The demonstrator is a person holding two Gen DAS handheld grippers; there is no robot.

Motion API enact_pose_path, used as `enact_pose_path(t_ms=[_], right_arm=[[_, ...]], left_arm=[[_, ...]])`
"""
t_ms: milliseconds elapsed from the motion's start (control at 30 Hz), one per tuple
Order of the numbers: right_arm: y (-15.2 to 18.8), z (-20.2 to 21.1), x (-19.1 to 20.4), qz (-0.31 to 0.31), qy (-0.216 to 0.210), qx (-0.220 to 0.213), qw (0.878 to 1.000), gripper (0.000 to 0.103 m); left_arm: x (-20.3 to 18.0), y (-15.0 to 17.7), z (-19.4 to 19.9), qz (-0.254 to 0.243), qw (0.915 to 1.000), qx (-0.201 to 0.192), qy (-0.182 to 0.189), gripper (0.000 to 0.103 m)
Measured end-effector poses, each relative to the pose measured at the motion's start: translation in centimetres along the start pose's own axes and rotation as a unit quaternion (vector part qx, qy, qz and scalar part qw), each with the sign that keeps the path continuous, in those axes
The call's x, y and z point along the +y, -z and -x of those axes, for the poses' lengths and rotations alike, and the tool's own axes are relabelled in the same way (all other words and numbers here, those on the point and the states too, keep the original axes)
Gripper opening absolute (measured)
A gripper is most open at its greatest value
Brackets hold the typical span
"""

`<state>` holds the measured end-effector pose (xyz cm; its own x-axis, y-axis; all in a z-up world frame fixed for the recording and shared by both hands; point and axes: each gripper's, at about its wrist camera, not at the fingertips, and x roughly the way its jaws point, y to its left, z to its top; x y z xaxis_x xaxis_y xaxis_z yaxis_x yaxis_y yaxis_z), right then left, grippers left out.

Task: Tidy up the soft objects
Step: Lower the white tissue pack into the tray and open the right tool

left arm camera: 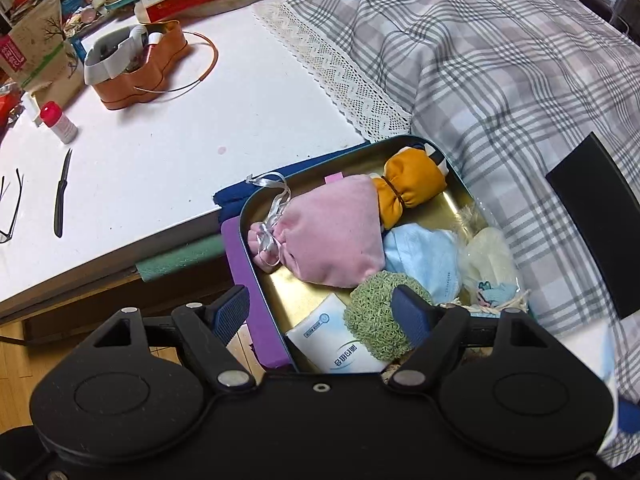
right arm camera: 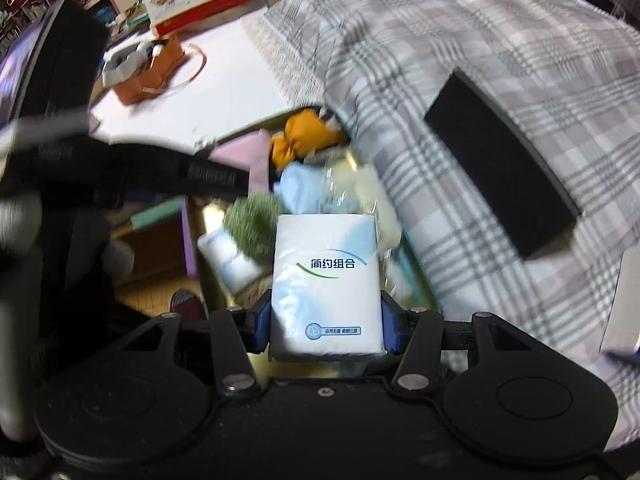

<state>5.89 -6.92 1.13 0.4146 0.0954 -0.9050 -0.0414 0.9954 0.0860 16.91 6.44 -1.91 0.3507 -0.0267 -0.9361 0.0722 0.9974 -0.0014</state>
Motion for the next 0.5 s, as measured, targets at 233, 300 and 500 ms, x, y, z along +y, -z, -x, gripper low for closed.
enact_pose_path(t_ms=[233,300,500], right_arm=[[-3.6,-1.6,0.0,-0.005,0.002,-0.021,1.0,0.051],[-4.3,-2.2,0.0,-0.007,-0.001,-0.019,1.0,0.051],[-5.6,-4.0,0.4,-0.004,0.006,-0.01,1.0,0.052]], left_arm=[[0.7,-0.2,-0.2,0.018,0.9998,0.004,0.004,0.074],[1.0,-0.2,-0.3,0.028,0.9996,0.006,0.003,0.074],[2.2,-0.5,-0.7,0.061,0.998,0.017,0.005,0.074]])
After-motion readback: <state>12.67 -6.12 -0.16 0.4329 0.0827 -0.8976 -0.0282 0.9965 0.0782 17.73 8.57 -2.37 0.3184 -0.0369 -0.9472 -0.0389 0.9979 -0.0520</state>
